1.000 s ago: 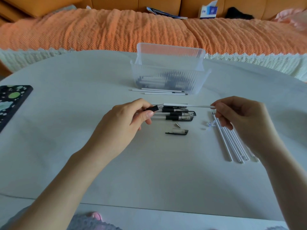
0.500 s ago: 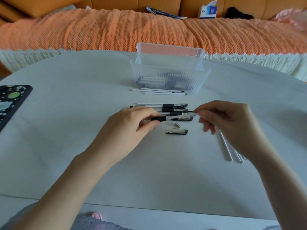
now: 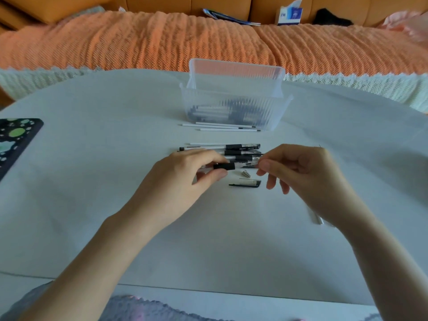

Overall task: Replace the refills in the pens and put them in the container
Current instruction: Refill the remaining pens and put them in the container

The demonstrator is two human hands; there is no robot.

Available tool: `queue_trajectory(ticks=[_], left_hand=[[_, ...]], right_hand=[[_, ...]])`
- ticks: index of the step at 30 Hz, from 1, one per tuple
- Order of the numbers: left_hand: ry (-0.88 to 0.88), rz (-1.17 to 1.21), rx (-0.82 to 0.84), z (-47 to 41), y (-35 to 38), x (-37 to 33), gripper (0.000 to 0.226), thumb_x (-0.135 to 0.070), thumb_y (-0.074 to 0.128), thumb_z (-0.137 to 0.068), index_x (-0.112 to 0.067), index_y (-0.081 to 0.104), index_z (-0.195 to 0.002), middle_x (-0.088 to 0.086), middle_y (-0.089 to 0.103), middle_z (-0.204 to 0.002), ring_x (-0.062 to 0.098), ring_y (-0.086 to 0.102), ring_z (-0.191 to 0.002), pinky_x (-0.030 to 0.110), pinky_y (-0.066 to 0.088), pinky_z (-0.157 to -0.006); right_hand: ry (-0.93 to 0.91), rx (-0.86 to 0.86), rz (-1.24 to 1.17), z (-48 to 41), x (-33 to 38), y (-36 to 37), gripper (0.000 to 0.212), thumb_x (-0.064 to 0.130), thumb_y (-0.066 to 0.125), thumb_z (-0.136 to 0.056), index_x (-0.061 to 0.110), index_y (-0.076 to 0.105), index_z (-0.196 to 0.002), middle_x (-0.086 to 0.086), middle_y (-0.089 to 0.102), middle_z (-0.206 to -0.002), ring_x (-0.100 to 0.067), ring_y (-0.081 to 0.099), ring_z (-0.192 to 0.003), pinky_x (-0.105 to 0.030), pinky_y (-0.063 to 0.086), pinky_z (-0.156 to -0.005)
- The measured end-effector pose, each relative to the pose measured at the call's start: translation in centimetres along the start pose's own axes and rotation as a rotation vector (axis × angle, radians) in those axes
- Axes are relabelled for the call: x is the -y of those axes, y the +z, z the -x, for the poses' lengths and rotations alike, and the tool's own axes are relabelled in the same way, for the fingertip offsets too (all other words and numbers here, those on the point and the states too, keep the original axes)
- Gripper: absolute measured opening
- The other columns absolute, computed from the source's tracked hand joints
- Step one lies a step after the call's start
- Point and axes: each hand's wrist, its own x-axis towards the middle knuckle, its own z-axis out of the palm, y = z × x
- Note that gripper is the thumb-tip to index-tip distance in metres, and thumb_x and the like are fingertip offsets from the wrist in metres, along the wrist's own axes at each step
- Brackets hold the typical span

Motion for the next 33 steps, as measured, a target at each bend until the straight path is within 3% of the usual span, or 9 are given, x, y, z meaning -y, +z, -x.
queue_trajectory(ticks=[3, 8, 16, 24, 29, 33], left_hand=[[0.006, -0.023, 0.006, 0.0, 0.1, -0.1, 0.024, -0.048, 0.053, -0.080, -0.036, 0.066, -0.097, -0.020, 0.066, -0.094, 0.001, 0.061, -0.087, 0.035, 0.051, -0.078], [0.055, -0.039, 0.006, 0.2, 0.2, -0.7, 0.023, -0.047, 0.054, -0.080, -0.040, 0.058, -0.102, -0.019, 0.063, -0.087, 0.007, 0.060, -0.076, 0.030, 0.051, -0.069], [0.130, -0.099, -0.014, 0.3, 0.3, -1.0, 0.031, -0.062, 0.044, -0.078, -0.039, 0.055, -0.095, -0.029, 0.054, -0.075, 0.007, 0.058, -0.070, 0.023, 0.047, -0.063], [0.133, -0.118, -0.021, 0.4, 0.6, -1.4, 0.016, -0.047, 0.047, -0.082, -0.034, 0.054, -0.089, -0.016, 0.060, -0.072, 0.011, 0.058, -0.066, 0.029, 0.047, -0.058], [0.091, -0.021, 0.033, 0.3, 0.3, -1.5, 0.005, -0.036, 0.054, -0.083, -0.032, 0.057, -0.082, -0.019, 0.062, -0.072, 0.009, 0.051, -0.056, 0.012, 0.029, -0.051], [0.047, 0.039, 0.053, 0.1, 0.4, -1.6, 0.007, -0.036, 0.054, -0.083, -0.033, 0.059, -0.079, -0.019, 0.064, -0.071, 0.005, 0.051, -0.057, 0.012, 0.029, -0.052]], right_hand=[[0.019, 0.006, 0.018, 0.1, 0.2, 0.5, 0.012, 0.019, 0.065, -0.085, 0.018, 0.069, -0.074, 0.001, 0.066, -0.061, -0.002, 0.050, -0.046, -0.021, 0.044, -0.050], [0.011, 0.011, 0.041, 0.2, 0.3, 1.1, 0.011, 0.019, 0.065, -0.084, 0.019, 0.068, -0.074, 0.005, 0.065, -0.060, -0.005, 0.054, -0.051, -0.029, 0.042, -0.054], [-0.007, 0.074, 0.017, 0.4, 0.4, 1.8, 0.009, 0.017, 0.065, -0.085, 0.020, 0.069, -0.078, 0.010, 0.063, -0.058, -0.005, 0.058, -0.053, -0.023, 0.042, -0.053], [-0.032, 0.068, 0.005, 0.5, 0.7, 2.1, 0.011, 0.019, 0.066, -0.083, 0.020, 0.070, -0.073, 0.012, 0.063, -0.057, -0.004, 0.055, -0.050, -0.011, 0.037, -0.051], [-0.107, 0.035, 0.040, 0.5, 0.7, 2.1, 0.013, 0.015, 0.067, -0.082, 0.021, 0.069, -0.071, 0.005, 0.064, -0.062, -0.011, 0.059, -0.055, -0.023, 0.045, -0.061], [-0.226, -0.004, 0.129, 0.4, 0.4, 2.2, 0.010, 0.013, 0.069, -0.082, 0.020, 0.070, -0.074, 0.006, 0.062, -0.063, -0.014, 0.059, -0.056, -0.023, 0.046, -0.059]])
